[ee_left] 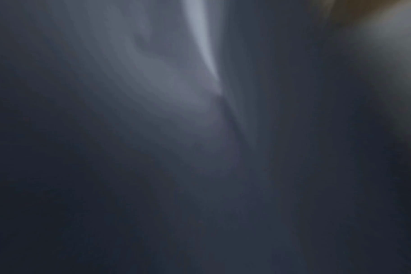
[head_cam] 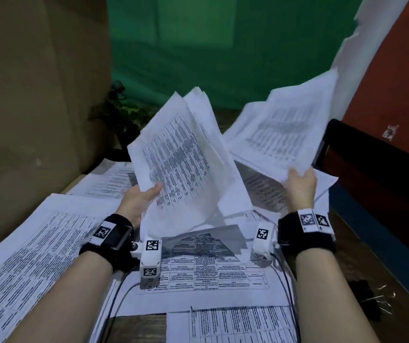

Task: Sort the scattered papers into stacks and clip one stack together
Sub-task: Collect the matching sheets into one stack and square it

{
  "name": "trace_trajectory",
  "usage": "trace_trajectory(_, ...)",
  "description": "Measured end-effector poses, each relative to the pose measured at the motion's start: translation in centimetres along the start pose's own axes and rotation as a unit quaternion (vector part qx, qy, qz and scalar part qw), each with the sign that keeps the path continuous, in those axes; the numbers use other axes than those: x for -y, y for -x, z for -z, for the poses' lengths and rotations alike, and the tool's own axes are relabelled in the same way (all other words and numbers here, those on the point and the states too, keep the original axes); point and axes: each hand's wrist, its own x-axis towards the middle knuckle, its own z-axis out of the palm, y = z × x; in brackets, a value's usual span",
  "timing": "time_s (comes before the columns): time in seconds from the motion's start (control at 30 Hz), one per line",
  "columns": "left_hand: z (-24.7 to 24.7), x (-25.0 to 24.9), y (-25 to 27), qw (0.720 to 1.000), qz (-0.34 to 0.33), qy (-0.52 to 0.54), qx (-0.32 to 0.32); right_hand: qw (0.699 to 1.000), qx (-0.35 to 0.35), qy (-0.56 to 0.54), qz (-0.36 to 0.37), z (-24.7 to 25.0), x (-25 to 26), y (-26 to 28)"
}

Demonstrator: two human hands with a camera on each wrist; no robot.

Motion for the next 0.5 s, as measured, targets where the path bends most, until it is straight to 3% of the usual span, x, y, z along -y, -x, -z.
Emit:
trace_trajectory(0.1, -0.3, 0.3, 0.3, 0.999, -0.012, -0.014, -0.026, 0.997, -0.072, -0.018, -0.003, 0.7, -0.2, -0.1)
trace_trajectory(0.2, 0.4, 0.7, -0.1, 0.996, -0.022, -0.033, -0.081, 0.998, -0.051, -0.026, -0.005, 0.7, -0.4, -0.1)
trace_trajectory(0.27, 0.8, 0.9, -0.5, 0.993, -0.024, -0.046, -0.105, 1.000, 0.007, 0.009, -0.017, -0.1, -0.4, 0.4)
trace_trajectory(0.37, 0.5, 0.8, -0.3, 0.992, -0.011, -0.094, -0.087, 0.990, 0.132, 0.050, -0.027, -1.5, -0.4, 1.4)
trace_trajectory(0.5, 0.2, 0.9, -1.2, 0.985, 0.038, -0.112, -0.123, 0.949, 0.287, 0.093, -0.088, -3.1, 0.0, 3.6)
